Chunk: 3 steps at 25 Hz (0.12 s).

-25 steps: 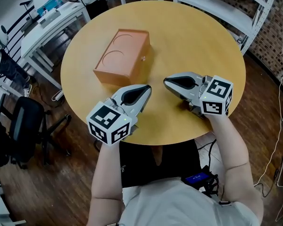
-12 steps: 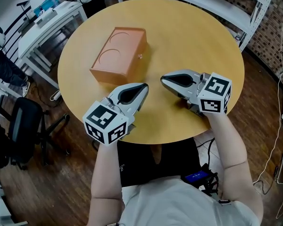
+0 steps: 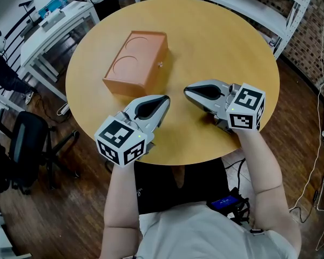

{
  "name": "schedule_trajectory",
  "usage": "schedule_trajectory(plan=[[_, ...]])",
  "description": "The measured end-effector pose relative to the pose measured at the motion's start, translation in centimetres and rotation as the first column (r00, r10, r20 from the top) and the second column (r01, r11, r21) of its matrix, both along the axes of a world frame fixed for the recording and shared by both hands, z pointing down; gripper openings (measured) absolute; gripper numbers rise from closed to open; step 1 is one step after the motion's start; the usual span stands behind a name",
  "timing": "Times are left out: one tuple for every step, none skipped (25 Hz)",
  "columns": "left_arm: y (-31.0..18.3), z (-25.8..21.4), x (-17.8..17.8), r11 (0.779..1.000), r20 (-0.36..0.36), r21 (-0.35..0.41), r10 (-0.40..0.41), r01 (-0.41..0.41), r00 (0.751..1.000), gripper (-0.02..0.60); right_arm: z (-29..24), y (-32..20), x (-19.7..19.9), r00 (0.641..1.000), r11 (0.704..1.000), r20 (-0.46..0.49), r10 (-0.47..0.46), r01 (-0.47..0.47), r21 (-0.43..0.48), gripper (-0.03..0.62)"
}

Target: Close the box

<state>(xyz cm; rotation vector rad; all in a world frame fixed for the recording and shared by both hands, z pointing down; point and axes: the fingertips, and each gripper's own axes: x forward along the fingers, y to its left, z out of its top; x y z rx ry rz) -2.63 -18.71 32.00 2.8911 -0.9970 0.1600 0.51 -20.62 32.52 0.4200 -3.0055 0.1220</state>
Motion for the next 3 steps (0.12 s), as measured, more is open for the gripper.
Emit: schedule_trajectory(plan=[[-0.01,-0.02,0.02,1.0,0.0,0.0,0.0,0.0,1.0,0.001,-0.02,-0.01,0.02,1.0,1.0,0.0,0.0,0.0,0.0,0.0],[-0.02,-0.03,0.03,1.0,0.0,0.0,0.0,0.0,1.0,0.0,-0.03,-0.02,0.04,1.0,1.0,-0.001,0.0,0.0,0.0,0.0],[-0.02,-0.05,0.05,1.0,0.0,0.0,0.0,0.0,1.0,0.0,-0.03,-0.02,0.05,1.0,1.0,-0.001,0.0,0.0,0.0,0.0]])
